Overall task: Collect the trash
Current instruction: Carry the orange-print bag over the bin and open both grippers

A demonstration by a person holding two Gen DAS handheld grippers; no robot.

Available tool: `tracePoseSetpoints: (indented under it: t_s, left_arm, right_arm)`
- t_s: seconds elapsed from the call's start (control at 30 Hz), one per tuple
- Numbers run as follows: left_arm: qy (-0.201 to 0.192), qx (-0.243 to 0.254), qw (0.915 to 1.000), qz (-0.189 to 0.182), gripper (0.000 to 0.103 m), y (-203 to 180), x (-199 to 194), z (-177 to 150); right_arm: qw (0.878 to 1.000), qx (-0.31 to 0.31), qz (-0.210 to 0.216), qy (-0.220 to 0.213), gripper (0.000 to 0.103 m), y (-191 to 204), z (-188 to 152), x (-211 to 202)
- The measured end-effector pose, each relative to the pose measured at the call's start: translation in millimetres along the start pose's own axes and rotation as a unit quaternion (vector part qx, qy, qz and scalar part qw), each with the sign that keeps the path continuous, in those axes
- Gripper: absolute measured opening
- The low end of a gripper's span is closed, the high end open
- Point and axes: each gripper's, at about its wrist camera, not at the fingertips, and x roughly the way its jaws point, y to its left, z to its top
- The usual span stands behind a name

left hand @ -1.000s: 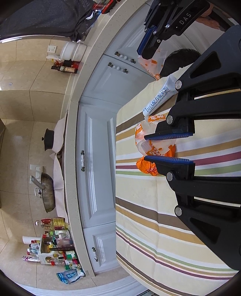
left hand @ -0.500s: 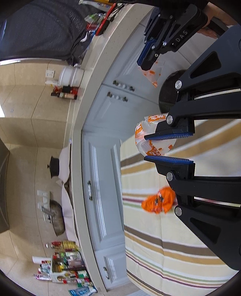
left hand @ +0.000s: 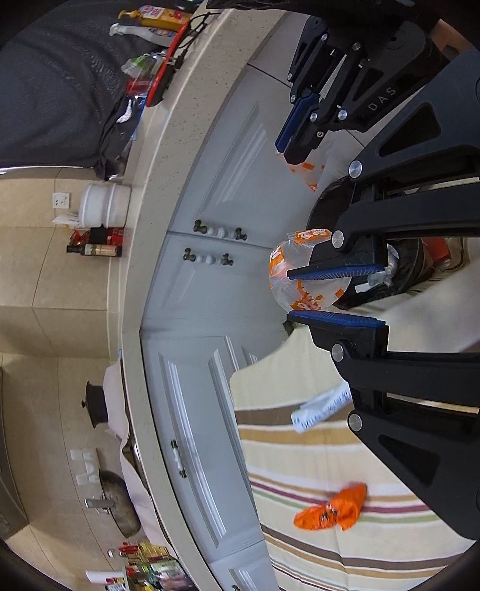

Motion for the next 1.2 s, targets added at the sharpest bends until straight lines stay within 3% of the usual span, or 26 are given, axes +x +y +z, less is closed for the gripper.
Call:
tracePoseSetpoints:
  t_s: [0.47, 0.5, 0.57, 0.6, 0.67, 0.8, 1.2]
  left_arm:
    - [0.028, 0.026, 0.9992, 0.013, 0.016, -36.0, 64.4, 7.9]
    - [0.031, 0.024, 0.9991, 0.015, 0.017, -36.4, 68.5, 8.2]
    - [0.032, 0.019, 0.9991, 0.019, 0.018, -36.2, 72.1, 8.0]
    - [0.034, 0.019, 0.9990, 0.019, 0.018, -36.1, 74.0, 7.9]
    - [0.036, 0.024, 0.9988, 0.021, 0.023, -36.9, 76.4, 7.4]
    - [0.033, 0.028, 0.9987, 0.027, 0.045, -36.1, 76.1, 5.2]
    - [0.017, 0.022, 0.9988, 0.041, 0.060, -16.2, 53.7, 5.9]
  right_arm:
    - [0.999, 0.036, -0.013, 0.002, 0.012, -41.9, -7.6, 36.5]
    - [0.999, 0.042, -0.013, 0.001, 0.015, -44.7, -8.9, 39.8]
    - [0.999, 0.049, -0.021, 0.002, 0.042, -49.5, -11.5, 45.0]
    - [0.998, 0.053, -0.023, 0.002, 0.047, -50.6, -12.8, 46.2]
    - [0.998, 0.057, -0.022, 0.005, 0.049, -52.1, -14.3, 47.6]
    - [0.998, 0.058, -0.025, 0.006, 0.054, -51.4, -15.3, 45.2]
    - [0.998, 0.056, -0.029, -0.007, 0.069, -35.4, -5.8, 29.5]
